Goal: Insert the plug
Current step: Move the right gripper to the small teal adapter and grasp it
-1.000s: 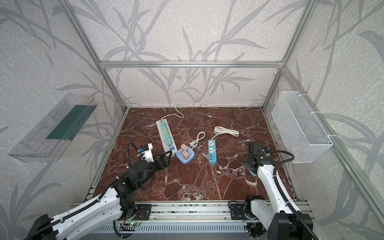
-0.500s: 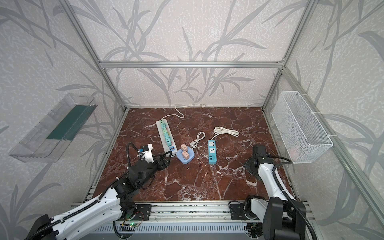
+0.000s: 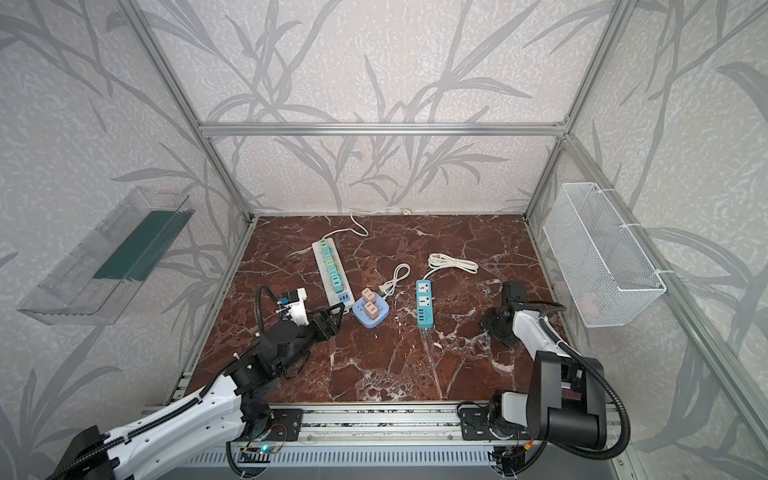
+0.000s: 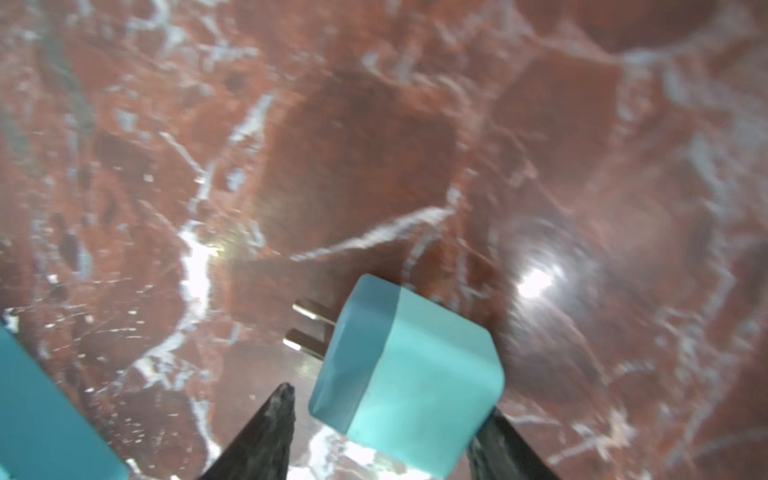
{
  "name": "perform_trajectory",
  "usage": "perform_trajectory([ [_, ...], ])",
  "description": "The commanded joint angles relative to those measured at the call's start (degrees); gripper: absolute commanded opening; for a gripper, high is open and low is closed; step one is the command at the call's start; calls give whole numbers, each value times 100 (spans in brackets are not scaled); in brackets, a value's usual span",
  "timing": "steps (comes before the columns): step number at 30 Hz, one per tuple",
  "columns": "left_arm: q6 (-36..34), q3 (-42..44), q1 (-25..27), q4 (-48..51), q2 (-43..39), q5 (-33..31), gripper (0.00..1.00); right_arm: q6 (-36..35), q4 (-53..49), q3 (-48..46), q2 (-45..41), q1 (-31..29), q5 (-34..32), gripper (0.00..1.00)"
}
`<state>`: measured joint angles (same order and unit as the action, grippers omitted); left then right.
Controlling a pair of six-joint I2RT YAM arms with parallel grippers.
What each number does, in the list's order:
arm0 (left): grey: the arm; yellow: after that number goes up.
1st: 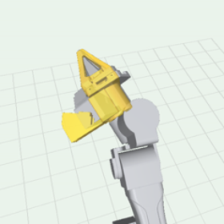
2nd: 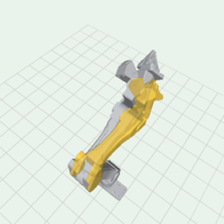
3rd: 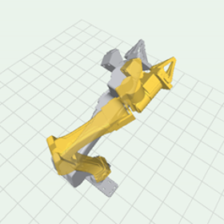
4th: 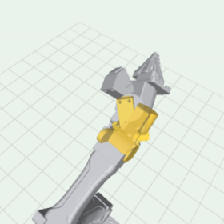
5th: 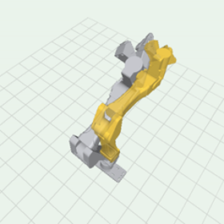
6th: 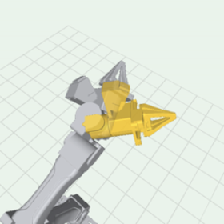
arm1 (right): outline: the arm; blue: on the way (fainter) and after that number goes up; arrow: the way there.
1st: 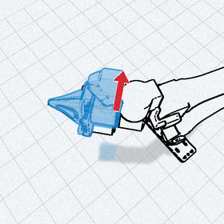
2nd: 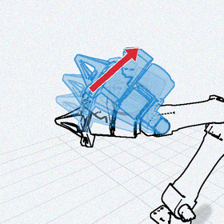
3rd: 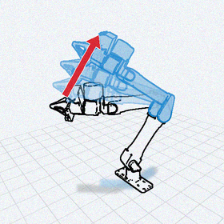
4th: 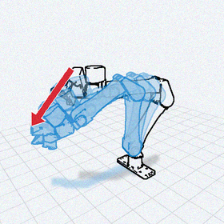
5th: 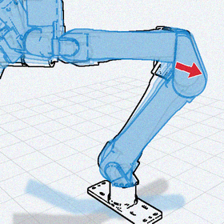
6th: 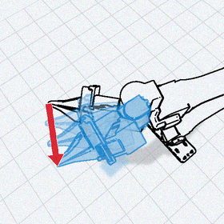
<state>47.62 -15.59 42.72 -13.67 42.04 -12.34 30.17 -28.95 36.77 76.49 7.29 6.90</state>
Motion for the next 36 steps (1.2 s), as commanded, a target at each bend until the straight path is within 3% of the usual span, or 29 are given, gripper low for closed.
perform_trajectory([
  [1,-7,-142,-27,50,60,-106,81,-207,-20,358,48,-341,266,67],
  [6,-8,-196,-18,93,118,-41,81,-311,103,325,-164,-367,-387,73],
  [13,2,-251,-25,212,142,-22,81,-490,222,863,389,-373,-331,74],
  [19,-41,-373,-19,373,155,17,81,-820,371,1120,1072,-591,317,79],
  [25,-86,-472,-16,534,120,57,81,-728,23,703,482,-875,299,78],
  [29,-70,-468,-19,517,135,104,81,-853,-454,673,193,-1062,-212,76],
  [36,-18,-525,-16,442,287,253,78,-965,-606,936,759,-1258,-364,71],
])
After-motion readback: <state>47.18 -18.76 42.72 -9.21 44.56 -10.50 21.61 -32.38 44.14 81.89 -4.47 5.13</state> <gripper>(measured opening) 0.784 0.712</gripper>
